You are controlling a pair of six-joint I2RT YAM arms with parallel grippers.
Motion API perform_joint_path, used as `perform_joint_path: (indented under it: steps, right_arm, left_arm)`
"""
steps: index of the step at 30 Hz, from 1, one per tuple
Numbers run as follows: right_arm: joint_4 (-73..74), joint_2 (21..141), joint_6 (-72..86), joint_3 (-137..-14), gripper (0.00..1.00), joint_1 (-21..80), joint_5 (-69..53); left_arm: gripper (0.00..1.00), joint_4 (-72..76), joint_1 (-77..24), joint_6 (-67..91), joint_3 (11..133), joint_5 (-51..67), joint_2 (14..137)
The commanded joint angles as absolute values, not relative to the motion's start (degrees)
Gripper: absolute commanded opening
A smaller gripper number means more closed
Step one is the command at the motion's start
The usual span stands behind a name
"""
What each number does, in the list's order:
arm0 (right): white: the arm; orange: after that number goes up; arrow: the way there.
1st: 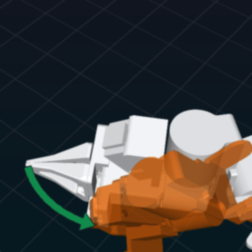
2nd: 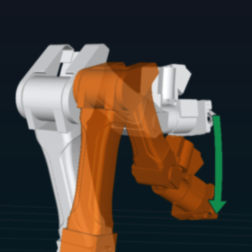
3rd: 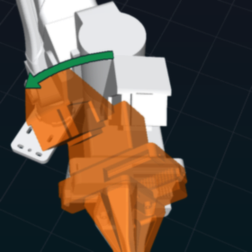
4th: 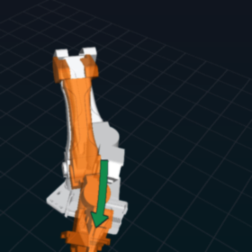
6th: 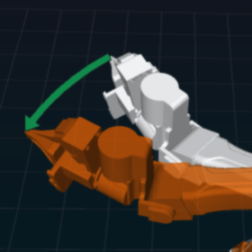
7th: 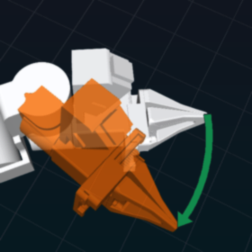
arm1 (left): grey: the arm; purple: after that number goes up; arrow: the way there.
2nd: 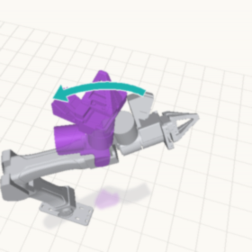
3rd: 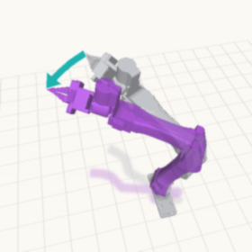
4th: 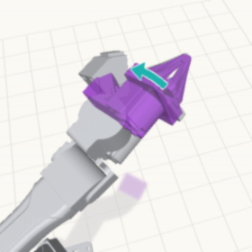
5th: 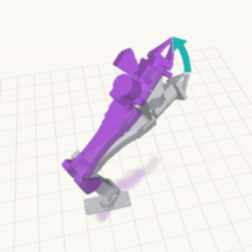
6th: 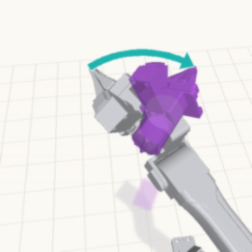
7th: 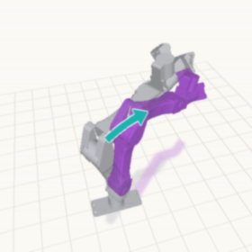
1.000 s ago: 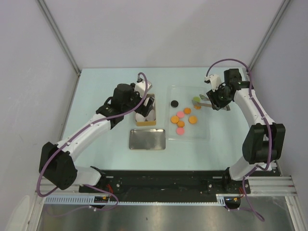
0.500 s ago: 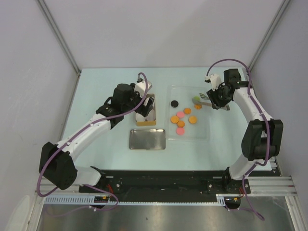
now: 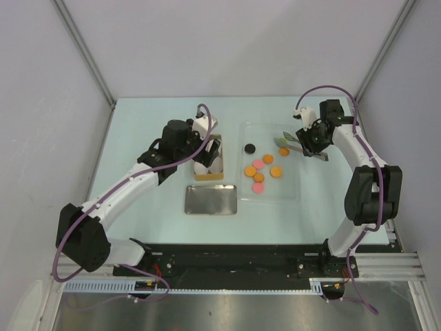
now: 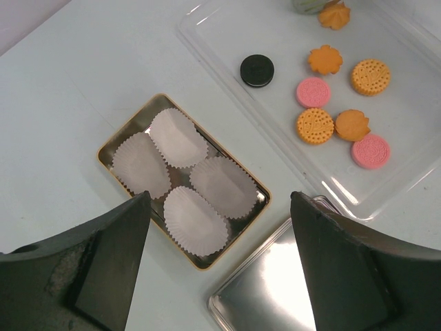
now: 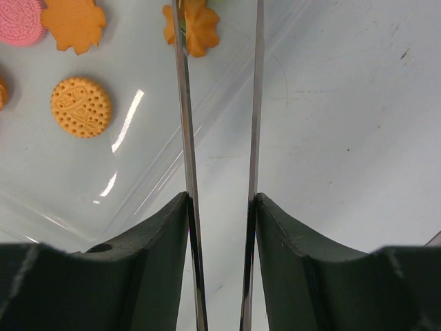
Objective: Pack the cookies
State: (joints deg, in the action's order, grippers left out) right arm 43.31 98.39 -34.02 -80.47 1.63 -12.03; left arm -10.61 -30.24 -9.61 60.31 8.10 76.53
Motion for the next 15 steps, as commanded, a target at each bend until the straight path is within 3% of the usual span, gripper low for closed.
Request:
perform_joint_path:
  steps: [1,15]
  right_arm:
    - [41.92,98.88,-32.87,-80.95,0.46,0.88,-13.97]
    - [43.95,100.11,-32.08,-80.95,0.47,-1.58,-16.61]
  left_arm:
    - [0.87,-9.14,-29.80,-10.90,60.21,7.91,75.59]
    - [0.87,-9.23,-29.79,-10.81,59.94,7.82,75.41]
